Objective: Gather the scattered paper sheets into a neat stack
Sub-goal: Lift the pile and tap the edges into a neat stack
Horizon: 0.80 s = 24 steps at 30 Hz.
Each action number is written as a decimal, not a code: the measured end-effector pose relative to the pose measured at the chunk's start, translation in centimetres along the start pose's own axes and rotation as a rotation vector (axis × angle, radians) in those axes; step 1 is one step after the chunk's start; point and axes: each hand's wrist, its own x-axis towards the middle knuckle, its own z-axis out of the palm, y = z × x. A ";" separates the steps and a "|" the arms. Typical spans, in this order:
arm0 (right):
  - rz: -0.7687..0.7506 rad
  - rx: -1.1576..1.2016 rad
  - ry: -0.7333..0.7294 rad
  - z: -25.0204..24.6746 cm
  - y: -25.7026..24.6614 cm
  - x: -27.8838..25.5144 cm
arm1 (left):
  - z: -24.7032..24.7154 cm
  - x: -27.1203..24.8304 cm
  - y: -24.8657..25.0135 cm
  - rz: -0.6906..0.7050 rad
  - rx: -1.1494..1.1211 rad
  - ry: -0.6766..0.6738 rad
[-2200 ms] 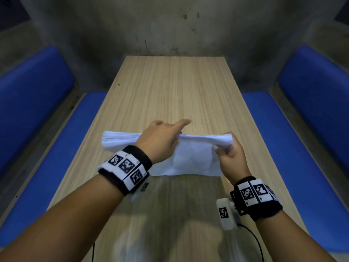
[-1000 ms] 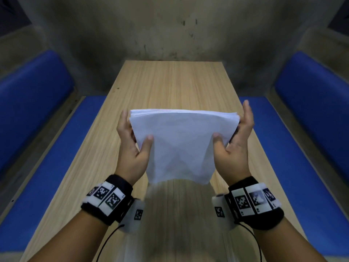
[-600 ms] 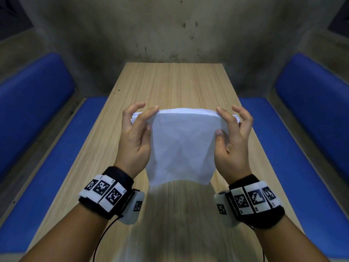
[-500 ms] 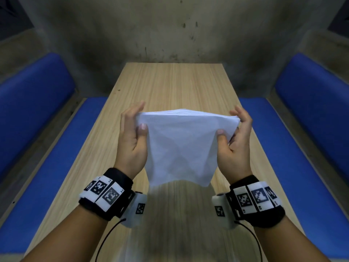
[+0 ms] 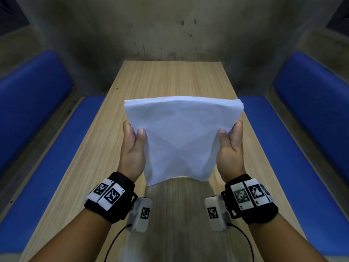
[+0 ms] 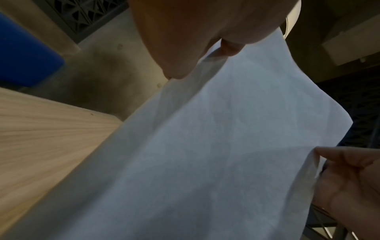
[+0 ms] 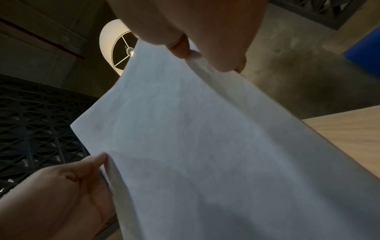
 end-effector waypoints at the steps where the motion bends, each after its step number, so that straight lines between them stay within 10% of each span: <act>1: 0.018 -0.001 -0.012 0.1 0.2 -0.2 | 0.0 -0.2 -0.4 -0.023 0.000 -0.008; 18: 0.123 -0.152 -0.112 -0.1 4.8 -2.0 | -0.9 -2.9 -4.9 -0.266 0.168 -0.014; 24: -0.073 -0.933 -0.049 -1.6 7.1 -2.8 | -2.0 -3.0 -7.1 -0.303 0.392 -0.093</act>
